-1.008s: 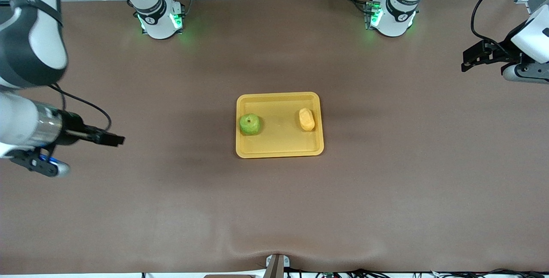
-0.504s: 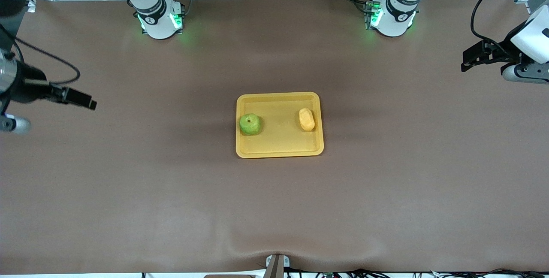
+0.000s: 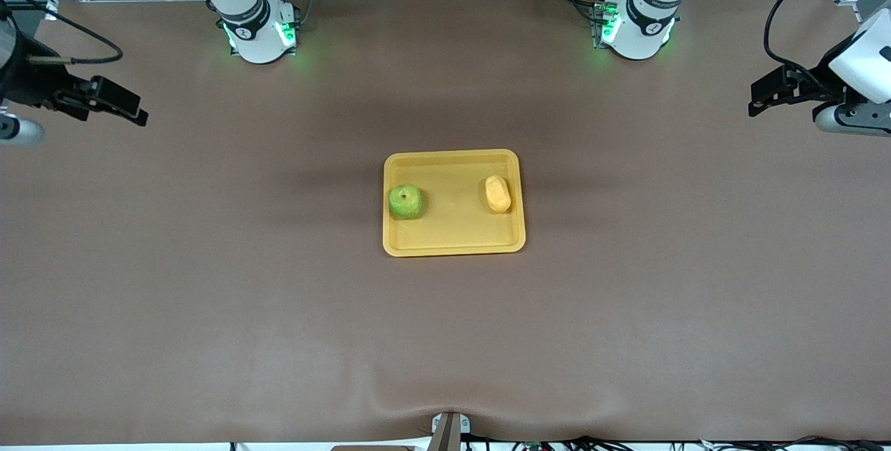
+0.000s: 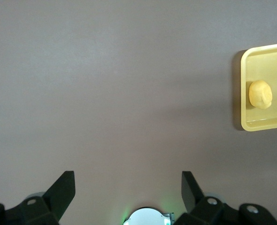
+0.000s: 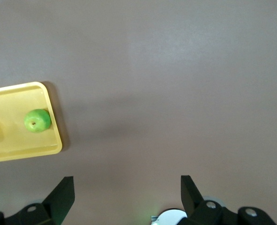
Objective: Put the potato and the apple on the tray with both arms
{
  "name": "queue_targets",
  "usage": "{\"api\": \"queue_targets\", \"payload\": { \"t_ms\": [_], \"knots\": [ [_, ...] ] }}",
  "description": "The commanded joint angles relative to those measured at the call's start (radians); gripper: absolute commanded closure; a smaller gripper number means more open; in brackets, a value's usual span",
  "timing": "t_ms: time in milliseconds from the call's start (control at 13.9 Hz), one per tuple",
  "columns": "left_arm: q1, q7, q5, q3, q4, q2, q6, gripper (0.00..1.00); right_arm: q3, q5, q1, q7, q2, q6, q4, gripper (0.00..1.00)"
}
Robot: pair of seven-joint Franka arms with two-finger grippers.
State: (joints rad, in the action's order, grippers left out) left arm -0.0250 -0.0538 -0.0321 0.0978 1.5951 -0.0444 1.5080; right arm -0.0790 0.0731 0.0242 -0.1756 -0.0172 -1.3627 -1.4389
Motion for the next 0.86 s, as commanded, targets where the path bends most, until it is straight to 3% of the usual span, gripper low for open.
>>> {"api": "queue_targets", "payload": {
  "t_ms": [0, 792],
  "knots": [
    [-0.006, 0.012, 0.020, 0.002, -0.009, 0.000, -0.015, 0.00, 0.005, -0.027, 0.000, 0.047, 0.107, -0.023, -0.106, 0.00],
    [-0.006, 0.011, 0.020, 0.002, -0.003, 0.001, -0.015, 0.00, 0.007, -0.058, 0.010, 0.096, 0.115, -0.070, -0.118, 0.00]
  ]
}}
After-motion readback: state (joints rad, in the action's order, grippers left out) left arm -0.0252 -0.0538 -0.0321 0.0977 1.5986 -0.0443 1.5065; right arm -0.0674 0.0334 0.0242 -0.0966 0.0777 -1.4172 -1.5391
